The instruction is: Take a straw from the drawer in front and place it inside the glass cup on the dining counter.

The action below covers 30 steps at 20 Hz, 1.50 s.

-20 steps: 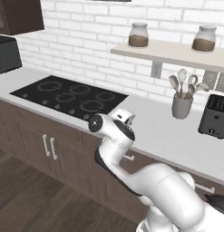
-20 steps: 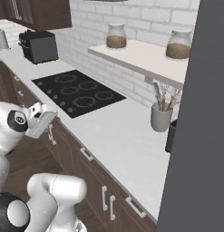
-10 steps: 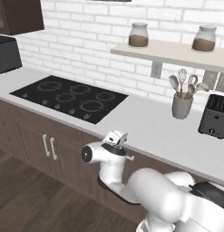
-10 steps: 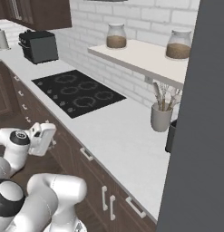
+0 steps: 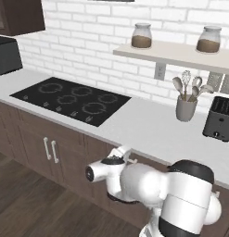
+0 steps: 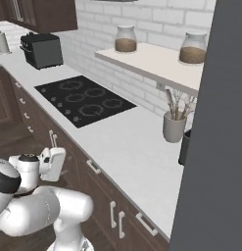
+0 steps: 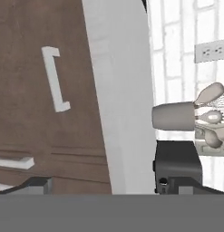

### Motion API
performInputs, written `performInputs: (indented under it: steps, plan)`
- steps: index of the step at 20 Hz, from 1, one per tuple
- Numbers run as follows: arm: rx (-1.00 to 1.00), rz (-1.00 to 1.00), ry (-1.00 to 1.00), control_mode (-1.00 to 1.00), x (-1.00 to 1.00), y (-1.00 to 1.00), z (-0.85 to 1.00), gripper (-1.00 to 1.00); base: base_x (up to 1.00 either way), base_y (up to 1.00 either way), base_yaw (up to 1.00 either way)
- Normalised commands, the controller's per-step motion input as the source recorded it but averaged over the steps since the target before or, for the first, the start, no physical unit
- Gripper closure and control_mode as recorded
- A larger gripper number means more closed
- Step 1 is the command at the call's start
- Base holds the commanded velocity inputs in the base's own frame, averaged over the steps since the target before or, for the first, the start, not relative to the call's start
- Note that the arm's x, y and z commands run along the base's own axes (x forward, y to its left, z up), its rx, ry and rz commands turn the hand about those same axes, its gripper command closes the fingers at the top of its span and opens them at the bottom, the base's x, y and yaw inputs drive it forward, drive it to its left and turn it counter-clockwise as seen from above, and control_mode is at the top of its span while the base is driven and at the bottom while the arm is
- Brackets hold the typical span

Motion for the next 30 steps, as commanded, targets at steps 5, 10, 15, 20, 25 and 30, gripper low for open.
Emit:
performInputs:
  steps: [5, 10, 15, 20, 25, 30]
  plan:
    - [-0.1, -0.13, 0.0, -1.0, 0.42, 0.0, -0.34, -1.0, 0.0, 0.0, 0.0]
    - [-0.1, -0.1, 0.0, -1.0, 0.47, 0.0, -0.34, -1.0, 0.0, 0.0, 0.0]
    - [-0.12, -0.05, 0.0, -1.0, 0.39, 0.0, -0.49, -1.0, 0.0, 0.0, 0.0]
    - [-0.16, -0.05, 0.0, -1.0, 0.24, 0.0, -0.53, -1.0, 0.0, 0.0, 0.0]
    - [-0.19, -0.02, -0.03, -1.0, 0.05, 0.02, -0.5, -1.0, 0.0, 0.0, 0.0]
    - [-0.2, 0.0, -0.04, -1.0, 0.0, 0.31, -0.56, -1.0, 0.0, 0.0, 0.0]
